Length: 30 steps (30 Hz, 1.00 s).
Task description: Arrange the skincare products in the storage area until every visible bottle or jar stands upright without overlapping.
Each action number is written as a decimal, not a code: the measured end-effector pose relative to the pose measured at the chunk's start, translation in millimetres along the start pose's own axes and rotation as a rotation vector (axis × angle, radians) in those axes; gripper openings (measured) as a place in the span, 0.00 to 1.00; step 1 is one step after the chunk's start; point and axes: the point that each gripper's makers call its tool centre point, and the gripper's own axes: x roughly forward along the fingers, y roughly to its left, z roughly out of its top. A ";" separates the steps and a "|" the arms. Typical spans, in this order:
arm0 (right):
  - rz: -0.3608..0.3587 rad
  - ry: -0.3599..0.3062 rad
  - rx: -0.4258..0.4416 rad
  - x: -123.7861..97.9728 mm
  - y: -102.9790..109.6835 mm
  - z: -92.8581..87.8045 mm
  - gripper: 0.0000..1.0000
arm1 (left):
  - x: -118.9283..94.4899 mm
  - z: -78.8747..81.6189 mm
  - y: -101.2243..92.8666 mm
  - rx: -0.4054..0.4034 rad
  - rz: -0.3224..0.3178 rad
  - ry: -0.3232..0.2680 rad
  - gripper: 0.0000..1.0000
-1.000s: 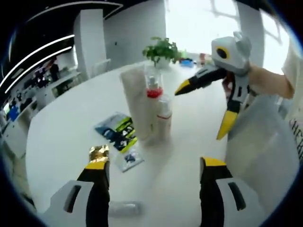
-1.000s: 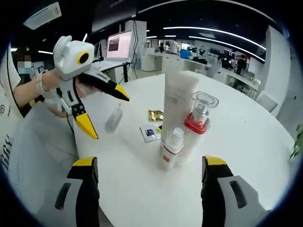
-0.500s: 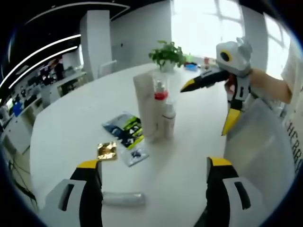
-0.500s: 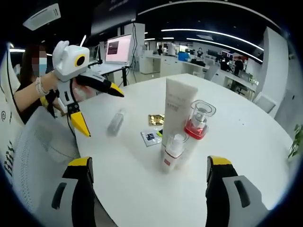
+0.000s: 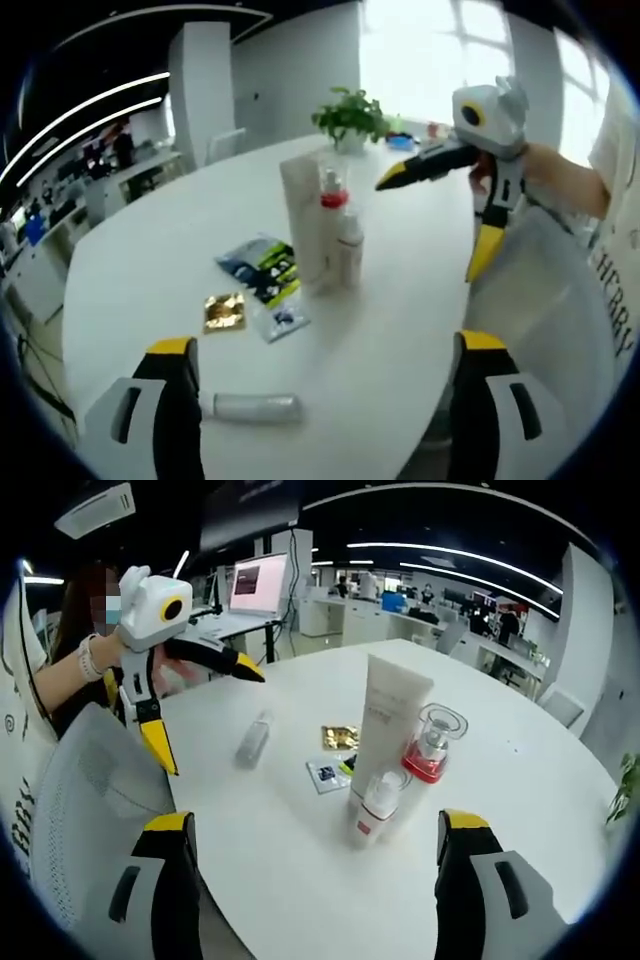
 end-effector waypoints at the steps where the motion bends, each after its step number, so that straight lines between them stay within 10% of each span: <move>1: 0.001 -0.003 -0.002 -0.1 0.3 1.4 1.00 | -1.2 -0.1 0.1 -0.004 -0.001 -0.003 0.99; 30: 0.123 -0.027 -0.038 38.3 52.7 22.5 0.99 | -22.6 -28.3 29.0 -0.122 0.083 -0.014 0.99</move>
